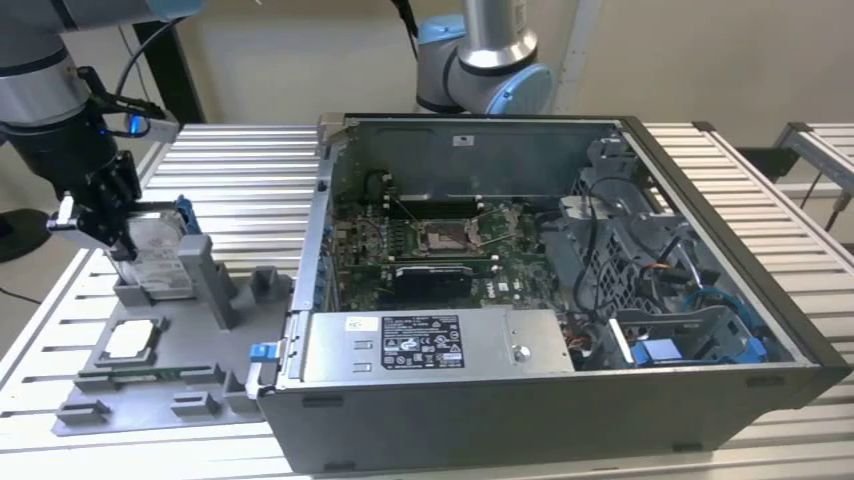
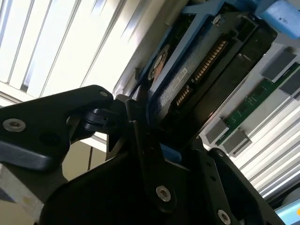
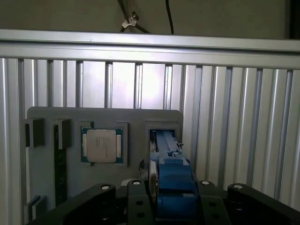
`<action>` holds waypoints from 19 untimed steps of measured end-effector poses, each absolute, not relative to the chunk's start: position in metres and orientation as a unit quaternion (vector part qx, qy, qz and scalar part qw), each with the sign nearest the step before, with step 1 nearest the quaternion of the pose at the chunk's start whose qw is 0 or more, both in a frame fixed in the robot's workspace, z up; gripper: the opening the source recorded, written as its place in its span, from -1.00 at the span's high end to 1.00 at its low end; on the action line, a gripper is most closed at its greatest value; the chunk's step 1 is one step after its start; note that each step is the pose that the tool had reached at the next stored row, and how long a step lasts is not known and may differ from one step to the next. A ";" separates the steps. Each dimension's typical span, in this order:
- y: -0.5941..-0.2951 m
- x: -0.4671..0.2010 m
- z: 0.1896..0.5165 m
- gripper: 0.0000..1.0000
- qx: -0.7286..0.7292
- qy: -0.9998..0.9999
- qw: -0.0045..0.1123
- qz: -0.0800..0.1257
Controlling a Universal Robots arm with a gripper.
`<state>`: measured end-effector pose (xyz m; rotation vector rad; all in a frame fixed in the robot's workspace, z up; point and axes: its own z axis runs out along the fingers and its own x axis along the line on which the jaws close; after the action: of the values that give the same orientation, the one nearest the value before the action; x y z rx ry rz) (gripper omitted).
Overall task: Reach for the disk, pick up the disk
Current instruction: 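Pick up the disk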
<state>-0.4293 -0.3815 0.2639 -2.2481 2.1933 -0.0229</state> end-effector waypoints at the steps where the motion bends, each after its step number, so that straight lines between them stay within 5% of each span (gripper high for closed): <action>1: -0.382 -0.429 0.264 1.00 -0.716 0.698 0.000 -0.007; 19: -0.381 -0.429 0.263 1.00 -0.716 0.698 0.000 -0.007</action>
<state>-0.4293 -0.3815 0.2627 -2.2481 2.1933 -0.0229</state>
